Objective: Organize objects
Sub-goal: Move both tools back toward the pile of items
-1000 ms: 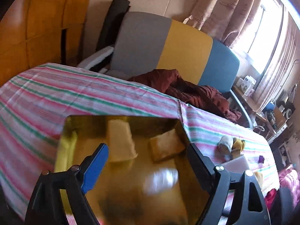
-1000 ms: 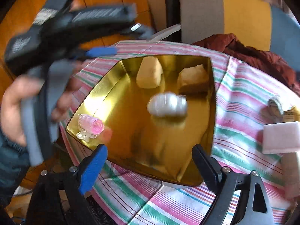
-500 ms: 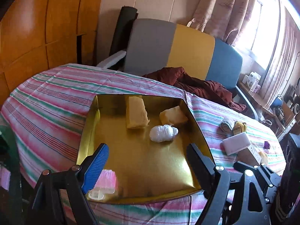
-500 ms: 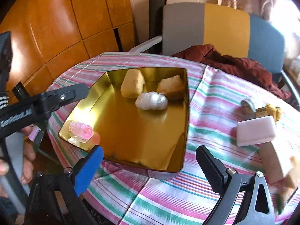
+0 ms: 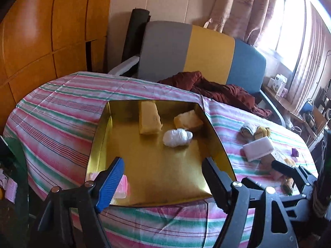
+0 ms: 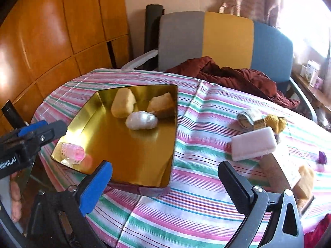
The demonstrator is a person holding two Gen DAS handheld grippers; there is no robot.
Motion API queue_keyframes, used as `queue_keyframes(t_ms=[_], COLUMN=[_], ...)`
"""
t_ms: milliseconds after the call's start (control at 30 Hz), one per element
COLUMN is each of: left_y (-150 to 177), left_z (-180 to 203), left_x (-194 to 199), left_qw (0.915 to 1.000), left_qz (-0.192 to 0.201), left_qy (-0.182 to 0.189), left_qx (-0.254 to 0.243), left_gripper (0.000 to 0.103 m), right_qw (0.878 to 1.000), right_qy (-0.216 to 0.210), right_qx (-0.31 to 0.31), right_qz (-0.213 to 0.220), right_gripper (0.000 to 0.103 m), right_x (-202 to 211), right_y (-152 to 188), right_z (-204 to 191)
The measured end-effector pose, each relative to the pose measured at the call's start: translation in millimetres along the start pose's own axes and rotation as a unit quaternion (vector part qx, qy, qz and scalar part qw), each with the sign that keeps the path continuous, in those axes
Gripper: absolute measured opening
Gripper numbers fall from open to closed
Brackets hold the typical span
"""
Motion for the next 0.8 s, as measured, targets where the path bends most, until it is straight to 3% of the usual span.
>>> queue_keyframes(t_ms=[433, 633, 800], left_y=[26, 28, 27], left_z=[38, 72, 109], left_x=[-20, -18, -19], left_qw=[0.9963, 0.9919, 0.9848], left_qz=[-0.062, -0.068, -0.073], left_qy=[0.05, 0.085, 0.119], left_qx=[-0.032, -0.066, -0.104], left_gripper=[0.072, 0.072, 0.072], right_qw=[0.998, 0.994, 0.985], right_qy=[0.035, 0.067, 0.119], right_qx=[-0.046, -0.09, -0.122], right_qz=[-0.006, 0.003, 0.041], right_gripper=[0.103, 0.103, 0.103], right_x=[4, 18, 38], right_y=[11, 1, -17], right_z=[57, 122, 198])
Point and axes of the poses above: each gripper's, at about its wrist camera, not at the fingertips, and x roughly against the way its jaws point, z to its right, y to its underside, the point moved 10 cm from there along -x, roughly the way its jaws point
